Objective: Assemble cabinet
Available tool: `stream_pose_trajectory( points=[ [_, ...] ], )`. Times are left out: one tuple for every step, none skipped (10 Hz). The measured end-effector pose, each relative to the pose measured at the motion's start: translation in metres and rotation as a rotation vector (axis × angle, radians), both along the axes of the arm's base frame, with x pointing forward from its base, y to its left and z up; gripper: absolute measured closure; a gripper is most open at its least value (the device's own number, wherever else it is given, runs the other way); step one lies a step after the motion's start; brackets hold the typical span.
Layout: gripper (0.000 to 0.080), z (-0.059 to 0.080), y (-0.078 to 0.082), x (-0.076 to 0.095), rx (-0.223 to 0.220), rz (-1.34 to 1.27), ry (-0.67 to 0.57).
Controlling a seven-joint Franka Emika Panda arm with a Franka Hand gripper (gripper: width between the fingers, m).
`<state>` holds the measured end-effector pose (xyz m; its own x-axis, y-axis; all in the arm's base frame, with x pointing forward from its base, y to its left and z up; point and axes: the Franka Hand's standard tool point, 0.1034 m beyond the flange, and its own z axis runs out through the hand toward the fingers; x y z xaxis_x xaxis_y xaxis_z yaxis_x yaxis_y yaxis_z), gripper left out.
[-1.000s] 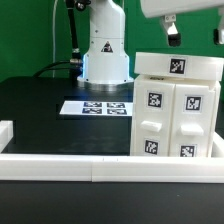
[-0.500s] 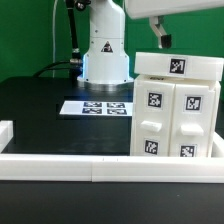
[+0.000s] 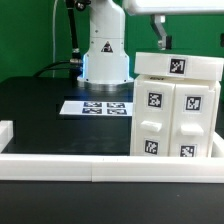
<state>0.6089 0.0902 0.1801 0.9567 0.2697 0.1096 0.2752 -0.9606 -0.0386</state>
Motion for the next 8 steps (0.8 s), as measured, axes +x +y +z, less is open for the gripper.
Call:
stream_pose_trajectory(
  points=[
    [0.0002,-0.001,0.0,-0.002,-0.015,0.143,-0.002],
    [0.0002,-0.002,0.001,-0.002,-0.035,0.263,-0.008],
    [0.0002,-0.002,0.002,-0.002,-0.042,0.343,-0.012],
    [0.0002,-0.003,0.001,-0.003,-0.054,0.433,-0.016],
    [0.0002,-0.005,0.0,-0.004,-0.07,0.525,-0.019],
    [0.0002,-0.007,-0.002,-0.006,-0.076,0.584,-0.018],
    [0.0002,-0.009,-0.005,-0.006,-0.089,0.704,-0.02],
    [0.0002,-0.01,-0.009,-0.006,-0.101,0.781,-0.019]
  ],
)
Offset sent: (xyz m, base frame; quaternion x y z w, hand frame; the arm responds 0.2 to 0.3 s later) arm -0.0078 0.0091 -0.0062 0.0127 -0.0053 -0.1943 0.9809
